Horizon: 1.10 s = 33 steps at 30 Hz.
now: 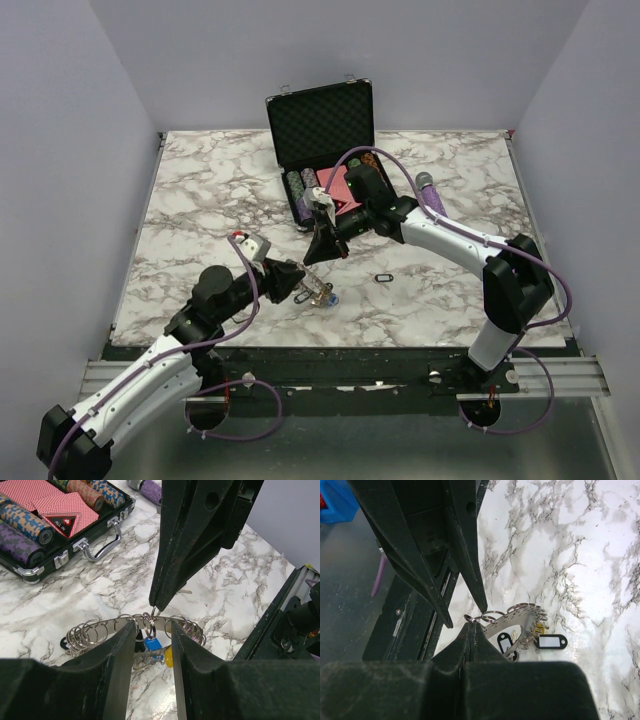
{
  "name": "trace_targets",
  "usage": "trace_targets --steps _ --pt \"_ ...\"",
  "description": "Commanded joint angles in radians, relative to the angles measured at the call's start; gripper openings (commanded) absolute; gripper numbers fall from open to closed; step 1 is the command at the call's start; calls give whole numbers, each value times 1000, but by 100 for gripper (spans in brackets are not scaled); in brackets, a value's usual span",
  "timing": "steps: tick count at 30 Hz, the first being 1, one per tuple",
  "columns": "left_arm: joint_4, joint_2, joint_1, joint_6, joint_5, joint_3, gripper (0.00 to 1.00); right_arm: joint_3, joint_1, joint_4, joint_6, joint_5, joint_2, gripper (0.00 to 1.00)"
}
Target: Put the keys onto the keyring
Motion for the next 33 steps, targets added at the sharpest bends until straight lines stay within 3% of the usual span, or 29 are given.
trace_targets --steps 1,11,20,23,26,33 --pt "-55 -29 -20 -6 -76 8 43 -11 -4 31 7 -51 -31 0" --pt "-66 12 -25 -10 -73 28 41 -12 -6 29 10 -52 -29 0" --pt "-62 38 -27 1 -86 45 30 -22 -6 49 24 -54 -26 0" --pt "-55 46 -30 4 -80 45 24 -23 -4 51 24 -54 -21 0" --pt "-57 46 -28 6 -81 47 0 -25 -6 49 22 -52 -20 0" --pt "-65 -20 -30 -9 -110 19 0 -26 -6 49 22 -46 -14 0"
